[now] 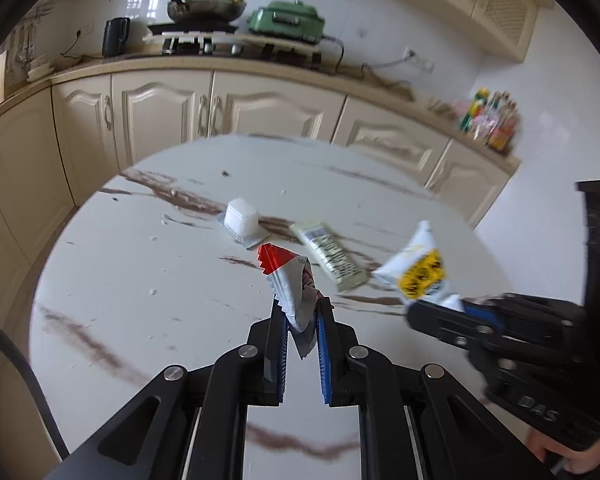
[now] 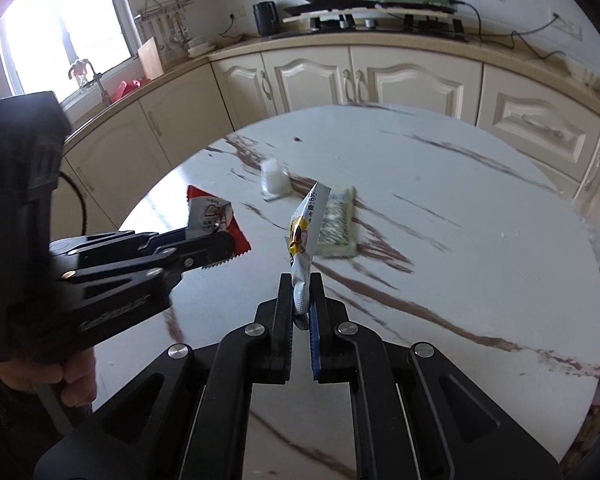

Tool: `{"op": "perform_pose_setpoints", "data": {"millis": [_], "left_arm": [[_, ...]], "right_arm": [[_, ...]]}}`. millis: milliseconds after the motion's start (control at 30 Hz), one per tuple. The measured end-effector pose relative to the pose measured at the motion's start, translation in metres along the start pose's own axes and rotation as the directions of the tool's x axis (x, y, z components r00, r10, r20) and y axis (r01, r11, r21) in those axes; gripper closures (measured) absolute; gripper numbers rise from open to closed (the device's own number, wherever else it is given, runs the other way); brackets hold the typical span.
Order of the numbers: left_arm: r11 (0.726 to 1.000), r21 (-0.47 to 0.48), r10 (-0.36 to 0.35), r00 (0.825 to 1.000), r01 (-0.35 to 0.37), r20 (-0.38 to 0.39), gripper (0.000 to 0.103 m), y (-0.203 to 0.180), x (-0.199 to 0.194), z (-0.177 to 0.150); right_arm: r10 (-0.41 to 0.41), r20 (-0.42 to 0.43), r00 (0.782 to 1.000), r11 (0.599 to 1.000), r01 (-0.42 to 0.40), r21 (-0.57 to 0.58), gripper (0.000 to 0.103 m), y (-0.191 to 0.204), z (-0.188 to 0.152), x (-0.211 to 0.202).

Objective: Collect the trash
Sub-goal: 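Carry both packets over the blue bin and open both tools to drop them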

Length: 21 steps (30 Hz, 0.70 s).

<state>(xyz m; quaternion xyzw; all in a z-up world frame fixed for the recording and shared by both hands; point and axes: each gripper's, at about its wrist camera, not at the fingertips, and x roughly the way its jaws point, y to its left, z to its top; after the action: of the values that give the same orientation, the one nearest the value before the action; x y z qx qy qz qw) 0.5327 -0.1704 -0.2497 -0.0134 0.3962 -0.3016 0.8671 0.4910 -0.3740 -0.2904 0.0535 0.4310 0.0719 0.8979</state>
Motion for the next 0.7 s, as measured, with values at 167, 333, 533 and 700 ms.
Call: {"op": "perform_pose_setpoints", "data": {"millis": [167,333,533,700], "left_arm": [[1.000,-0.005,0.005,0.997,-0.004,0.072,0.094,0.018,-0.065,-0.013],[0.998,-0.043,0.049,0.991,-0.044,0.124,0.094,0.060,-0.138,-0.041],[0.981,-0.136,0.158,0.978,-0.140,0.138,0.094,0.133,-0.220,-0.088],[0.940,-0.236,0.264,0.963,-0.246,0.051,0.094,0.207,-0.251,-0.135]], "right_arm": [[0.020,0.033,0.999,0.998,-0.018,-0.062,0.095,0.045,0.012,-0.015],[0.078,0.050,0.996,0.987,-0.070,-0.142,0.095,0.112,0.020,-0.018],[0.193,0.004,0.981,0.951,-0.186,-0.245,0.095,0.219,0.023,0.018],[0.268,-0.088,0.959,0.912,-0.282,-0.296,0.095,0.304,0.010,0.081]]}}
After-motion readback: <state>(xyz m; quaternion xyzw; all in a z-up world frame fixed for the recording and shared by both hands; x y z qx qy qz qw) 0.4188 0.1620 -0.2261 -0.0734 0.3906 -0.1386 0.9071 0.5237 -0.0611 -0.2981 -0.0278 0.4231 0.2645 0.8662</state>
